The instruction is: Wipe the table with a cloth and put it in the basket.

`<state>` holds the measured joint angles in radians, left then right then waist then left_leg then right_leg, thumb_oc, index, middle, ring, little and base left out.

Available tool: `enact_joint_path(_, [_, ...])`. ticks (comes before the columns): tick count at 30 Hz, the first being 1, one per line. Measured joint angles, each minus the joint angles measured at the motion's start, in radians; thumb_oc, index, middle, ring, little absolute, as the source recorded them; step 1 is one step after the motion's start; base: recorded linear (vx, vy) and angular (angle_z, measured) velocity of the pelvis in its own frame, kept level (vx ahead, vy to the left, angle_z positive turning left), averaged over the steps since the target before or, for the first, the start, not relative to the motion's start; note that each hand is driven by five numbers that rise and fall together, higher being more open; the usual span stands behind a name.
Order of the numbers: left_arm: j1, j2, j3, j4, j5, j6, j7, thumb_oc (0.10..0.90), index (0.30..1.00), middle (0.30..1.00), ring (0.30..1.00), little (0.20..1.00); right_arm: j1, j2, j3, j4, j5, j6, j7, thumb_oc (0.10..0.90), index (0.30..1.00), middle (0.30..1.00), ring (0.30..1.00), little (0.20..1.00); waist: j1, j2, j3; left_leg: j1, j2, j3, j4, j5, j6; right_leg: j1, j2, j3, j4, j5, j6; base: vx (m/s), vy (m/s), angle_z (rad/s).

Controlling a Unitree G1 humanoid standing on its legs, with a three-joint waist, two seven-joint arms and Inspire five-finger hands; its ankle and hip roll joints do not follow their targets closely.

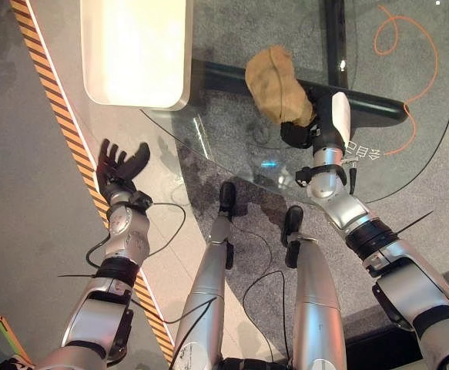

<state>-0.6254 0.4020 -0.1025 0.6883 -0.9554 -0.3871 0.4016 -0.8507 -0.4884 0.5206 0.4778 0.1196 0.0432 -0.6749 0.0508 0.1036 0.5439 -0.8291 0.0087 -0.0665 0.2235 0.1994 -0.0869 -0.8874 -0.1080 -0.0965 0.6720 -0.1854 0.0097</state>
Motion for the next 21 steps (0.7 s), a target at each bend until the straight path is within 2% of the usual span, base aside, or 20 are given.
enact_joint_path(8, [0.057, -0.025, 0.041, -0.243, 0.029, -0.106, 0.019, 0.8, 0.9, 0.9, 0.9, 0.9, 0.159, -0.015, -0.11, -0.195, -0.043, -0.059, -0.006, 0.1, 0.3, 0.3, 0.3, 0.2, -0.028, -0.013, 0.001, 0.0, 0.001, 0.0, 0.004, -0.015, -0.001, 0.0, 0.003, 0.003, -0.005, -0.002, 0.0, 0.0, -0.004, 0.0])
enact_joint_path(14, [0.103, -0.073, 0.05, -0.379, 0.025, -0.116, -0.041, 0.8, 0.9, 0.9, 0.9, 0.9, 0.206, -0.006, -0.164, -0.263, -0.082, -0.091, -0.005, 0.1, 0.3, 0.3, 0.3, 0.2, -0.031, -0.015, 0.001, -0.004, 0.001, 0.001, 0.005, -0.019, 0.003, -0.001, 0.004, 0.004, -0.013, -0.001, 0.002, 0.0, 0.0, 0.0])
enact_joint_path(21, [0.135, -0.091, 0.055, -0.514, -0.094, -0.116, -0.151, 0.8, 0.9, 0.9, 0.9, 0.9, 0.214, 0.018, -0.19, -0.377, -0.118, -0.101, 0.032, 0.1, 0.3, 0.3, 0.3, 0.2, -0.029, -0.022, 0.003, -0.009, 0.001, 0.002, 0.005, -0.017, 0.005, -0.002, 0.004, 0.004, -0.015, -0.002, 0.003, 0.0, 0.0, 0.0])
